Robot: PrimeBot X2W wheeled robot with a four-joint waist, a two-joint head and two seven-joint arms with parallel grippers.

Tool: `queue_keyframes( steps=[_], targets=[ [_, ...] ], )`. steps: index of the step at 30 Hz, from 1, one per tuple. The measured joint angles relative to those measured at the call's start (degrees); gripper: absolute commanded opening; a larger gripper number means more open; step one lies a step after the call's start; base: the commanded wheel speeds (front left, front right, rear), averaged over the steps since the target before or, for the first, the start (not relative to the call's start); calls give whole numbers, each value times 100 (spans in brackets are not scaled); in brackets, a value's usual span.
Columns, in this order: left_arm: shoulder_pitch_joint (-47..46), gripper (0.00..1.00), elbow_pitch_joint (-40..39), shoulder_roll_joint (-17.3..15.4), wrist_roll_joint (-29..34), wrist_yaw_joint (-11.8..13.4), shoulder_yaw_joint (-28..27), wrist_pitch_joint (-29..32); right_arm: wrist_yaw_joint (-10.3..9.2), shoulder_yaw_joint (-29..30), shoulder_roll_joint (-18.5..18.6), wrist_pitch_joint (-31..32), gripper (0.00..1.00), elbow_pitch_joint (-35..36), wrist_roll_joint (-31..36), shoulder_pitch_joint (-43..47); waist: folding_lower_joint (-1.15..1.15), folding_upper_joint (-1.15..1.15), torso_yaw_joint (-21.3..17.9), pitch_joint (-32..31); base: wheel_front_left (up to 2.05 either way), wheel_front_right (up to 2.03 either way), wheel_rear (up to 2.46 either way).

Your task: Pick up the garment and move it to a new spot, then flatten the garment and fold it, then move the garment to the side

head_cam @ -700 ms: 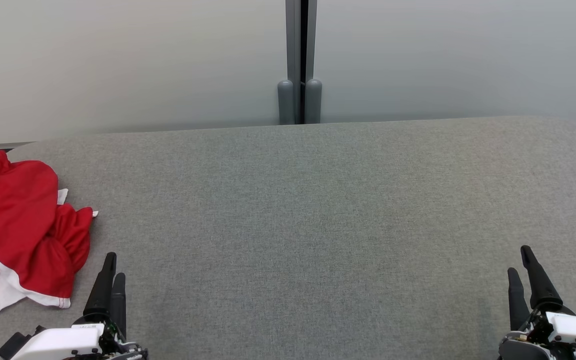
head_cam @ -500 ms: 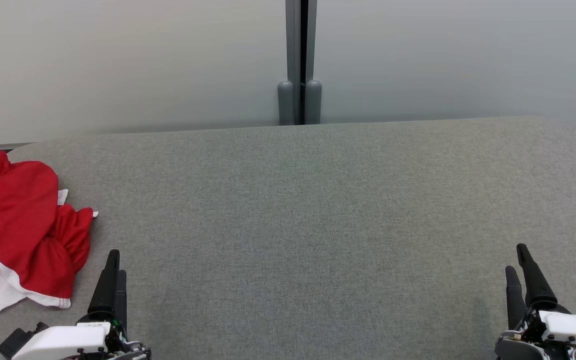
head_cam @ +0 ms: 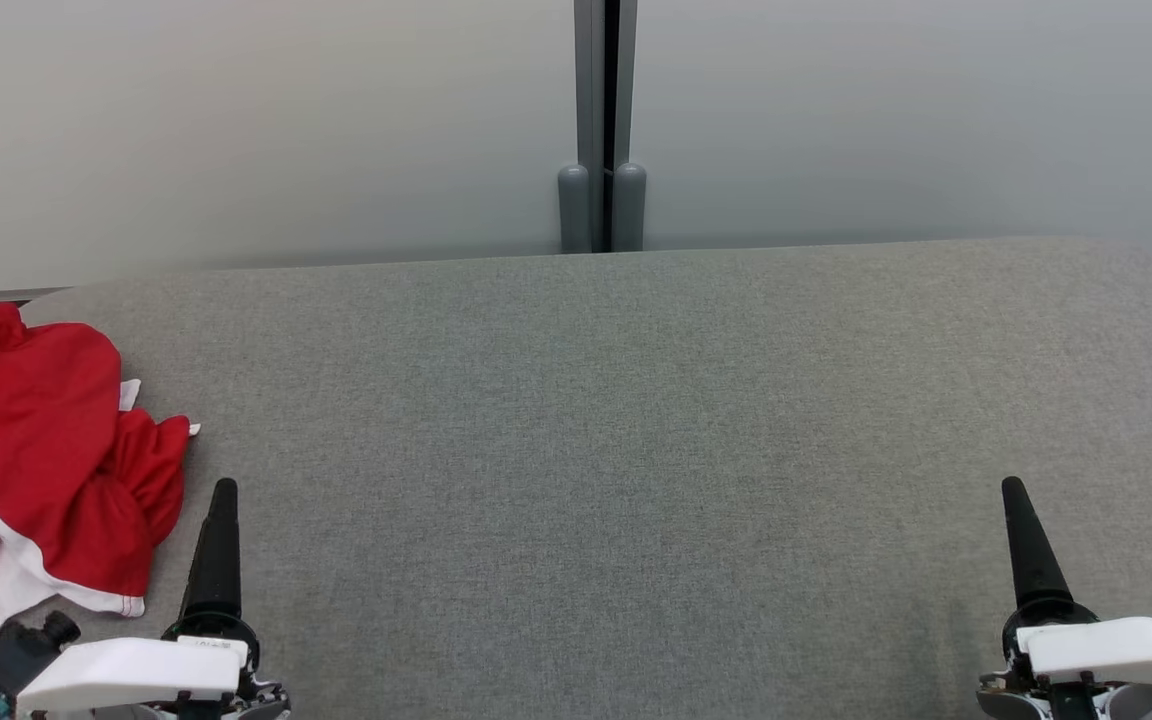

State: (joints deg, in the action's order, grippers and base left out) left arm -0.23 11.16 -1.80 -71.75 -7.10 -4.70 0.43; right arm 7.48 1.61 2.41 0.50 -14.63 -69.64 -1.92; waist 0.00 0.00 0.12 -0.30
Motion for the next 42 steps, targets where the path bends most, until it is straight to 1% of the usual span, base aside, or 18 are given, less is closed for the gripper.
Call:
queue_keyframes(
  steps=[4,8,12,13,17,25,42],
  targets=[
    [22,100,-223,-3,634,71,127,-96,0,-102,4,-76,100,178,650,57,0,0,3,-9,0,0,0],
    [115,100,-333,-4,1274,181,352,-175,0,-226,7,-170,100,253,1129,97,0,0,5,-25,0,0,0],
    [135,100,-409,-14,1801,376,544,-257,0,-342,16,-254,100,335,1536,135,0,0,5,-47,0,0,0],
    [160,100,-447,-47,2003,495,635,-301,0,-409,18,-302,100,370,1712,148,0,0,3,-58,0,0,0],
    [210,100,-501,-115,2332,710,803,-382,0,-526,27,-374,100,410,2017,194,0,0,-4,-74,0,0,0],
    [222,100,-656,-261,2945,1004,1145,-527,0,-655,36,-524,100,463,2592,207,0,0,9,-84,0,0,0],
    [272,100,-883,-426,4046,1307,1553,-812,1,-973,53,-814,100,590,3824,257,0,0,27,-89,0,0,0]
  ],
)
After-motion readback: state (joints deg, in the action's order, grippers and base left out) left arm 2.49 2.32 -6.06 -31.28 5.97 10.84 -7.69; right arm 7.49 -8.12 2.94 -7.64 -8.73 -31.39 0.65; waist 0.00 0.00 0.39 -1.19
